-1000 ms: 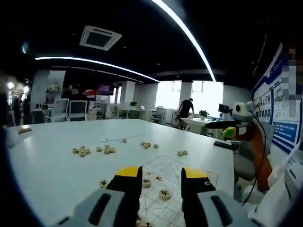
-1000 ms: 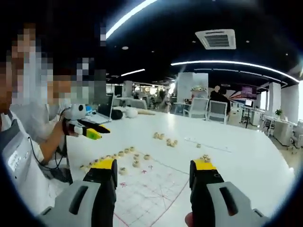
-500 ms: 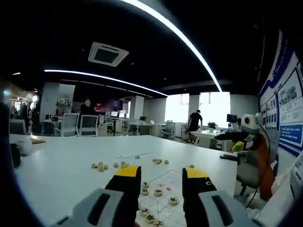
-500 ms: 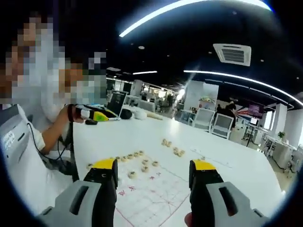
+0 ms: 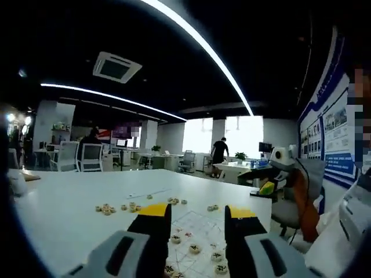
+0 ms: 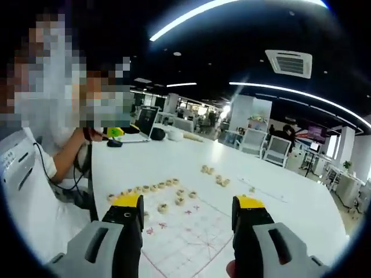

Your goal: Pick up the chess pieces one by one and place each piece onto its starting position on the chessboard, setting the pieces on their correct points until all the chess pieces are arranged in the starting layout

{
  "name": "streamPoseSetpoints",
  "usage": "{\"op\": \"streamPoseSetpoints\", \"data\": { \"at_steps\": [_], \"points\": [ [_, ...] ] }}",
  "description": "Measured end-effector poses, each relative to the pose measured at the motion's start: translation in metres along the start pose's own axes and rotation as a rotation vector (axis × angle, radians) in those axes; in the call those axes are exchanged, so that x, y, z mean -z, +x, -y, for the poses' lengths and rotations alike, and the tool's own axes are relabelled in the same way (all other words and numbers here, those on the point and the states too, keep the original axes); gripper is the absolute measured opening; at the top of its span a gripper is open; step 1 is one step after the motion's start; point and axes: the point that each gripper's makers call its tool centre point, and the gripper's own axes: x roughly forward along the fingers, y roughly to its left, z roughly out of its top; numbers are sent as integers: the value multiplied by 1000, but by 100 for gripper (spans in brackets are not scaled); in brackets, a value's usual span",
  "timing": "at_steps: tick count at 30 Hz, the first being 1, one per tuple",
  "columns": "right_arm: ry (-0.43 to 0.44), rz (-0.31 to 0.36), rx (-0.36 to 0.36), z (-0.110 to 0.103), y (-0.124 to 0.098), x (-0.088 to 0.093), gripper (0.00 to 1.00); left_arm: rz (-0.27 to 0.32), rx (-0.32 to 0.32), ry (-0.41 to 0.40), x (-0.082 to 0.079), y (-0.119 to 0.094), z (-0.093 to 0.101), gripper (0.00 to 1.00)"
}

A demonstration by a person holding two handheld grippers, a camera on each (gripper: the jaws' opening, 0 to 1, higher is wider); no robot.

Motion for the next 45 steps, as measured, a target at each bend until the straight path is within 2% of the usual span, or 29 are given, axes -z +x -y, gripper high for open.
{"op": "streamPoseSetpoints", "data": {
  "at_steps": [7, 11, 15, 20, 23, 26, 33, 37, 39, 41, 42, 45],
  "points": [
    [21, -25, 8, 2, 13, 7, 61, -11, -27, 33, 0, -11, -6, 38],
    [45, -52, 33, 10, 34, 16, 61, 1, -53, 42, -6, -21, -18, 38],
    [61, -111, 41, 18, 58, 27, 61, 9, -82, 49, -8, -30, -27, 38],
    [61, -170, 50, 41, 104, 28, 56, 1, -108, 63, -6, -36, -36, 38],
    [97, -203, 45, 54, 131, 37, 53, 0, -116, 57, -5, -37, -42, 38],
    [134, -212, 72, 71, 168, 45, 48, 1, -113, 54, -5, -38, -44, 38],
    [179, -228, 104, 104, 243, 59, 44, 9, -129, 44, -7, -41, -52, 38],
    [176, -244, 103, 108, 279, 67, 43, 8, -136, 42, -5, -42, -55, 38],
    [226, -239, 71, 101, 297, 69, 41, 8, -141, 40, -5, -43, -56, 38],
    [318, -245, 34, 91, 315, 74, 41, 10, -146, 37, -5, -44, -58, 38],
    [328, -246, 35, 90, 320, 75, 41, 12, -149, 34, -6, -45, -59, 38],
    [293, -285, 67, 92, 336, 85, 42, 21, -162, 27, -8, -48, -62, 38]
  ]
}}
